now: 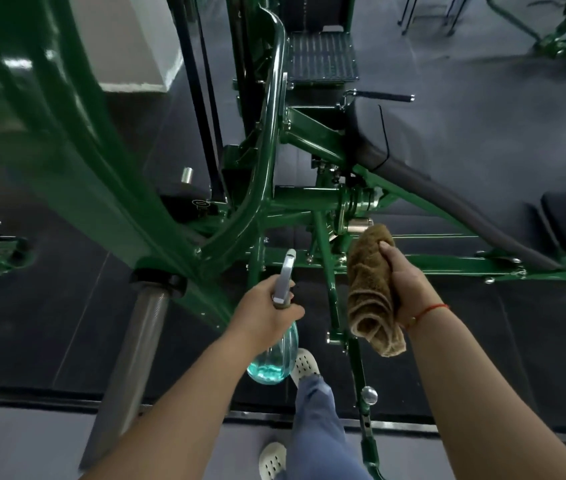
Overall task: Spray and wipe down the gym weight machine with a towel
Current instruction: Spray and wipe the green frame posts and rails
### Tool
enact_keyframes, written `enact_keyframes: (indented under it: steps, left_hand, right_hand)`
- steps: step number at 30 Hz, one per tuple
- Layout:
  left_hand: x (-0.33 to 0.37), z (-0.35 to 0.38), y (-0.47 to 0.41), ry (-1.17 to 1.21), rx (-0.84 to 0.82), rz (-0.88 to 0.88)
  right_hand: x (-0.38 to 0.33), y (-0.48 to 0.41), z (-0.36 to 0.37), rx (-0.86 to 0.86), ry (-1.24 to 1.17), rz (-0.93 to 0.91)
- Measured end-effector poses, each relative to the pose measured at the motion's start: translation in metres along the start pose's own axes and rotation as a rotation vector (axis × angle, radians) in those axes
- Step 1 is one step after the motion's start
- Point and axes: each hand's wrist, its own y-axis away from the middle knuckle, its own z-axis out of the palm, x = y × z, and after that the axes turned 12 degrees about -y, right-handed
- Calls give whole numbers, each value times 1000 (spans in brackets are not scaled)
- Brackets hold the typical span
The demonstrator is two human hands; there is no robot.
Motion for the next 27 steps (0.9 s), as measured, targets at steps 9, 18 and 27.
enact_keyframes:
  steps: [9,18,27]
  left_hand:
    - [34,13,-92,-75,31,-154]
    - [62,15,-150,-28,125,-269]
    - [74,6,-157,-40,107,-375]
  right_hand:
    - [-50,-83,47,-113,88,12]
    - [-85,-135,72,-201,291,-64]
    - [-99,-152,93,-154,455,-358]
